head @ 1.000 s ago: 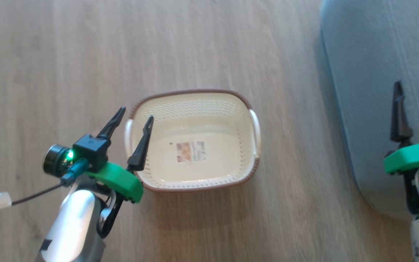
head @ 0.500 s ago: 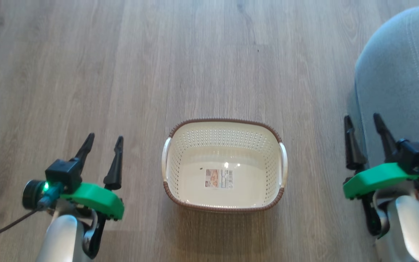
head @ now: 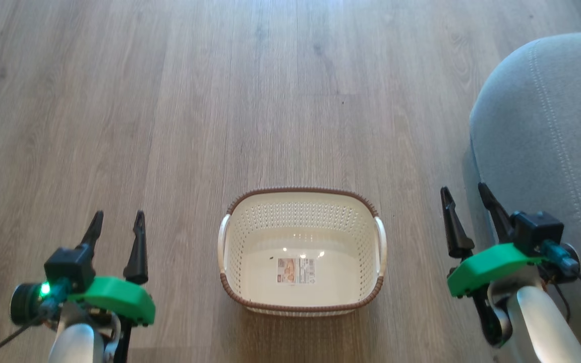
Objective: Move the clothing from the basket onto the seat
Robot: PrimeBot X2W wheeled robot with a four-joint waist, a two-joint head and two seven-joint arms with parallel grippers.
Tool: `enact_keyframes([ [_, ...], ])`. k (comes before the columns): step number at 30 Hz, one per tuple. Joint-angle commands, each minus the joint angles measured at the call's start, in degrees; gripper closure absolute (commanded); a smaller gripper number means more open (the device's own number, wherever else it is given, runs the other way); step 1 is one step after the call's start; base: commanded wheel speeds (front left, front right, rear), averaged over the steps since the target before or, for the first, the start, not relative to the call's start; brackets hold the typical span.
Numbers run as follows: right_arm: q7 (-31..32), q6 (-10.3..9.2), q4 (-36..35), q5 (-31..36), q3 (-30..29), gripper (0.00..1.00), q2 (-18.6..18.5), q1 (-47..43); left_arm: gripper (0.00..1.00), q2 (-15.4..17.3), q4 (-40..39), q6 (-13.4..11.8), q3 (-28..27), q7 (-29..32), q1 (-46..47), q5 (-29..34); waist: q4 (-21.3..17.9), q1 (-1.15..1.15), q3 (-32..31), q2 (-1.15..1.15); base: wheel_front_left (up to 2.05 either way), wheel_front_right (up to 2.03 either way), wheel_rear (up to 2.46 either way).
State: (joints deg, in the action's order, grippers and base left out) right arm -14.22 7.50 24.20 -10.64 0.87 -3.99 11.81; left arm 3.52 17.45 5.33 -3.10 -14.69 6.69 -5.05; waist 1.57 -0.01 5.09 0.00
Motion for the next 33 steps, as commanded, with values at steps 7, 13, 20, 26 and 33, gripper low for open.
enact_keyframes([
  [7,-0.77,-0.01,-2.07,0.46,1.35,0.00,0.60,-1.52,0.00,-0.11,-2.46,0.10,-3.02,-0.31,-1.46,0.70,-0.36,0.01,-2.01,0.00,0.00,0.00,0.00],
  [13,-0.77,-0.01,-2.22,0.40,1.35,0.00,0.84,-2.42,0.00,-0.38,-2.56,0.40,-3.00,-0.31,-2.64,0.71,-0.07,0.01,-2.87,0.00,0.00,0.00,0.00],
  [20,-0.77,-0.01,-1.94,0.13,1.70,0.00,0.98,-3.05,0.00,-0.54,-2.66,0.94,-2.23,-0.31,-3.26,0.77,0.11,0.01,-3.97,0.00,0.00,0.00,0.00],
  [26,-0.77,-0.01,-1.99,-0.09,1.81,0.00,1.02,-3.40,0.00,-0.58,-2.62,1.35,-2.01,-0.31,-3.62,0.80,-0.36,0.01,-4.28,0.00,0.00,0.00,0.00],
  [33,-0.77,-0.01,-2.19,-0.11,1.67,0.00,1.05,-3.65,0.00,-0.61,-2.70,1.64,-2.08,-0.31,-3.58,0.24,-0.84,0.01,-4.31,0.00,0.00,0.00,0.00],
])
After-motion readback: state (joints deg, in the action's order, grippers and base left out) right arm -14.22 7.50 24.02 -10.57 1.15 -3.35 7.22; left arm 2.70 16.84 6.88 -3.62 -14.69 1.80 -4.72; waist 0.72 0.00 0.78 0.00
